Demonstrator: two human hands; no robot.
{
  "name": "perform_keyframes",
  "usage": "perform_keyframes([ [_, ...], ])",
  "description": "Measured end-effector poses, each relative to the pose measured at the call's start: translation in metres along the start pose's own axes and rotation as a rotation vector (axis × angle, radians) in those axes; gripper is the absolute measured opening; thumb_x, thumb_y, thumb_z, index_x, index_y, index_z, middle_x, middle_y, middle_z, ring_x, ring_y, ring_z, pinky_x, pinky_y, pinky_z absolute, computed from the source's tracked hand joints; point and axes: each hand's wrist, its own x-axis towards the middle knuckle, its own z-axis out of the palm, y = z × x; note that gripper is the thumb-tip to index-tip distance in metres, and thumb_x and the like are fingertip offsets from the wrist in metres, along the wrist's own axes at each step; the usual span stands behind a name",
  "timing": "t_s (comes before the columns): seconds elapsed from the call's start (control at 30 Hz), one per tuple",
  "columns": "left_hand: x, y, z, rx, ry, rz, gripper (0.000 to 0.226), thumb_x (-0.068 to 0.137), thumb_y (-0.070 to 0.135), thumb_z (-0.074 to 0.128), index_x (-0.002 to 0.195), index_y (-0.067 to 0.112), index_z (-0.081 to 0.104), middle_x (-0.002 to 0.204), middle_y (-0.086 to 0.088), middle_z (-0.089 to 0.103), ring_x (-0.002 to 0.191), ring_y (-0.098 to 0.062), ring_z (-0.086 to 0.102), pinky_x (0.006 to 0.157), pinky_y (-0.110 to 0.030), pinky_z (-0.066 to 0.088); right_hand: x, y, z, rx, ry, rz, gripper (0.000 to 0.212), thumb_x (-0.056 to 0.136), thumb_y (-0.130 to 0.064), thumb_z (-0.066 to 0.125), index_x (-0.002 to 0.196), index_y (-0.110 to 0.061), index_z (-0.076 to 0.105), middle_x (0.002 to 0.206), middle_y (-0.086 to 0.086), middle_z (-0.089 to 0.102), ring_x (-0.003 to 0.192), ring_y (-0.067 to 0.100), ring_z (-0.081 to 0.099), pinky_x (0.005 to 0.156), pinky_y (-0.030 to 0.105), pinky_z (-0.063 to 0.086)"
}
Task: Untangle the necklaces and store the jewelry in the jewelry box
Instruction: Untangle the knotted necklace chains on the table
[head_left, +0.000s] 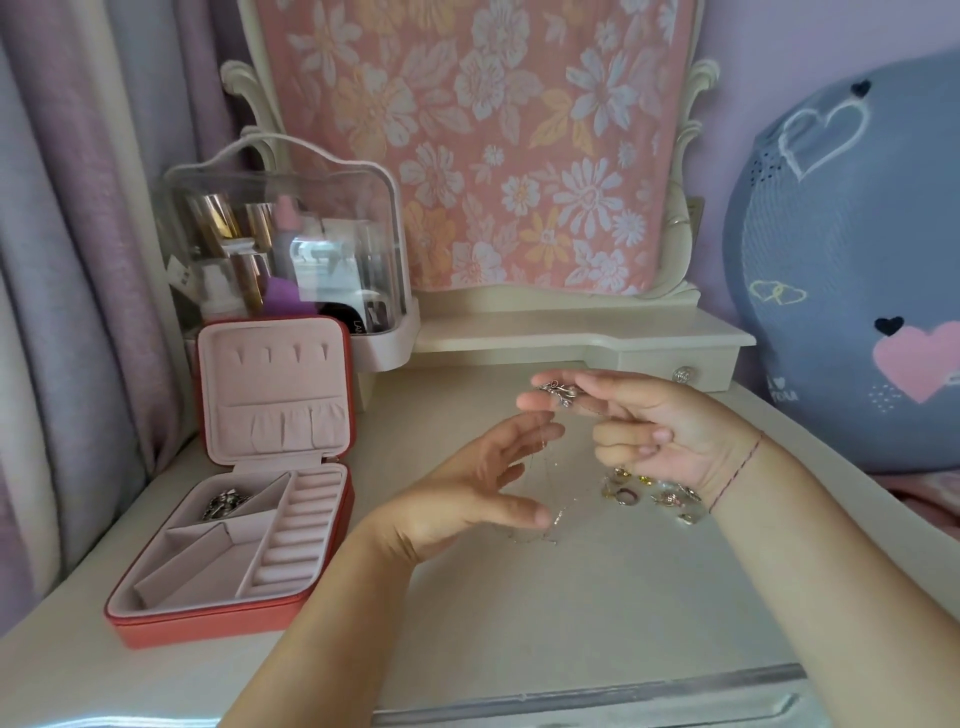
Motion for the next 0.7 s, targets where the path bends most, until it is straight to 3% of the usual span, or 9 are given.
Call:
perform_keyframes([
  [0.07, 0.001, 0.0, 0.001, -0.14, 0.036, 0.026, 0.064, 0.078, 0.011, 0.069, 0.138, 0.015, 0.046, 0.128, 0.001, 0.062, 0.124, -0.015, 0.055, 0.107, -0.029, 0.041, 0.0, -0.001, -0.002, 0.007, -0.055, 0.012, 0.051, 0.073, -0.037, 0.077, 0.118, -0.015, 0.067, 0.134, 0.008, 0.059, 0.027, -0.002, 0.029, 0.037, 0.01, 0.025],
  [0.13, 0.003, -0.001, 0.001, -0.214, 0.116, 0.031, 0.037, 0.084, 0.013, 0.064, 0.121, 0.01, 0.061, 0.1, -0.006, 0.069, 0.096, -0.02, 0.066, 0.092, -0.028, 0.05, -0.001, -0.003, -0.002, 0.019, -0.09, 0.016, 0.052, 0.074, -0.035, 0.077, 0.12, -0.013, 0.066, 0.137, 0.009, 0.056, 0.027, -0.002, 0.03, 0.037, 0.01, 0.028],
  [0.2, 0.004, -0.004, -0.002, -0.211, 0.217, 0.02, 0.017, 0.084, 0.017, 0.067, 0.1, 0.015, 0.073, 0.079, -0.002, 0.065, 0.07, -0.015, 0.062, 0.078, -0.026, 0.051, -0.004, -0.006, -0.004, 0.048, -0.106, 0.017, 0.052, 0.076, -0.033, 0.076, 0.121, -0.01, 0.064, 0.139, 0.01, 0.054, 0.027, -0.002, 0.032, 0.037, 0.01, 0.029],
  [0.27, 0.004, -0.004, -0.003, -0.234, 0.261, 0.014, 0.008, 0.083, 0.019, 0.071, 0.09, 0.017, 0.075, 0.069, 0.002, 0.06, 0.056, -0.011, 0.052, 0.067, -0.023, 0.048, -0.008, -0.008, -0.008, 0.095, -0.119, 0.021, 0.054, 0.078, -0.03, 0.075, 0.125, -0.007, 0.062, 0.141, 0.011, 0.052, 0.028, -0.001, 0.031, 0.036, 0.01, 0.031],
  [0.4, 0.008, -0.002, 0.001, -0.231, 0.256, -0.021, 0.036, 0.08, 0.017, 0.073, 0.115, 0.013, 0.066, 0.056, 0.013, 0.04, 0.046, -0.006, 0.028, 0.052, -0.017, 0.031, -0.012, -0.009, -0.011, 0.126, -0.145, 0.037, 0.055, 0.081, -0.029, 0.073, 0.129, -0.005, 0.058, 0.144, 0.012, 0.049, 0.031, 0.004, 0.021, 0.037, 0.01, 0.032],
  [0.47, 0.01, -0.001, 0.005, -0.184, 0.226, -0.037, 0.041, 0.077, 0.018, 0.076, 0.117, 0.018, 0.066, 0.055, 0.011, 0.032, 0.046, -0.007, 0.021, 0.046, -0.016, 0.024, -0.012, -0.008, -0.009, 0.116, -0.158, 0.047, 0.054, 0.081, -0.029, 0.073, 0.128, -0.006, 0.059, 0.144, 0.011, 0.049, 0.031, 0.004, 0.02, 0.037, 0.01, 0.031],
  [0.6, 0.009, 0.0, 0.009, -0.134, 0.232, -0.045, 0.013, 0.078, 0.025, 0.076, 0.09, 0.019, 0.076, 0.056, 0.004, 0.03, 0.048, -0.01, 0.017, 0.046, -0.02, 0.018, -0.012, -0.006, -0.008, 0.114, -0.172, 0.053, 0.052, 0.084, -0.03, 0.07, 0.129, -0.006, 0.058, 0.145, 0.012, 0.047, 0.03, 0.004, 0.023, 0.037, 0.011, 0.03],
  [0.7, 0.008, 0.0, 0.006, -0.2, 0.322, -0.041, 0.011, 0.086, 0.021, 0.065, 0.081, 0.013, 0.071, 0.053, 0.003, 0.024, 0.045, -0.009, 0.019, 0.043, -0.017, 0.022, -0.014, -0.005, -0.011, 0.147, -0.165, 0.045, 0.056, 0.084, -0.029, 0.07, 0.132, -0.004, 0.054, 0.146, 0.012, 0.046, 0.029, 0.003, 0.027, 0.038, 0.011, 0.03],
])
